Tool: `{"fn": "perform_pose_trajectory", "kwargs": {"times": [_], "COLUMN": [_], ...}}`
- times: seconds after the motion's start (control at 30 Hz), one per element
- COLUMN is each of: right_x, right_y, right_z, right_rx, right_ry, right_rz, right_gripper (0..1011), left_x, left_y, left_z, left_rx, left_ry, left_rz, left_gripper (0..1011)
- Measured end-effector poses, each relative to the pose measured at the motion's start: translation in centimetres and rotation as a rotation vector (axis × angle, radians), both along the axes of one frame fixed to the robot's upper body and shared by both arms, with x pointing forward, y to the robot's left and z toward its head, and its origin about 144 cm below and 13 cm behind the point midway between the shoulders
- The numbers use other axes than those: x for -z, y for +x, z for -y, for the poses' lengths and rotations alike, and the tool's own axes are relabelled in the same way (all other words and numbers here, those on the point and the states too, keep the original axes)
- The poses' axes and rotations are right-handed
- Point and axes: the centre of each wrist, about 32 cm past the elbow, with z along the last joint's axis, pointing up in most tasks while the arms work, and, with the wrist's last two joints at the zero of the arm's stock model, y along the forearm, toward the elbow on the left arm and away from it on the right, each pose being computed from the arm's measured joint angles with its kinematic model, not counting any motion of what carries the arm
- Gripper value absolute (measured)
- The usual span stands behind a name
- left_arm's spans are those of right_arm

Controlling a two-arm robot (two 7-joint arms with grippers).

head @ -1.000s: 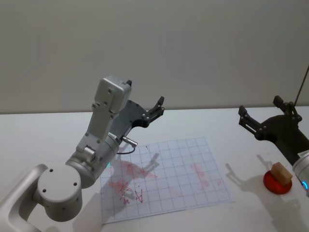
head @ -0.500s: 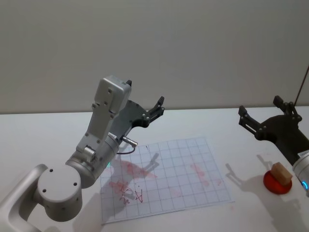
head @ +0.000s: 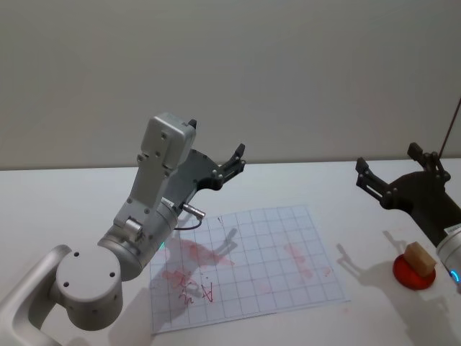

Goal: Use the one hand to pick up the stamp and affix it onto the A4 paper.

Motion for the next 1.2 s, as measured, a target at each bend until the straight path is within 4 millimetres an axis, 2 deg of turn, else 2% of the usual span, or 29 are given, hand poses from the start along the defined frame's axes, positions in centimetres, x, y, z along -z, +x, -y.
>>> {"fn": "perform_pose_trajectory", "kwargs": {"times": [0.53, 1.2], "right_x": [0.2, 2.0], "right_y": [-0.5, -6.4], "right_z": [0.3, 3.7], "right_rx": [0.000, 0.121], "right_ry": [-0.004, -0.069], "right_rz": [-0.012, -0.145], "right_gripper": [1001, 1001], "left_x": [0.0, 0.0], "left_y": [0.0, 0.0], "left_z": [0.0, 0.0], "left_rx": [0.000, 0.000], "left_ry": [0.000, 0.000], "left_rz": [0.000, 0.000], "left_gripper": [1001, 1001]}}
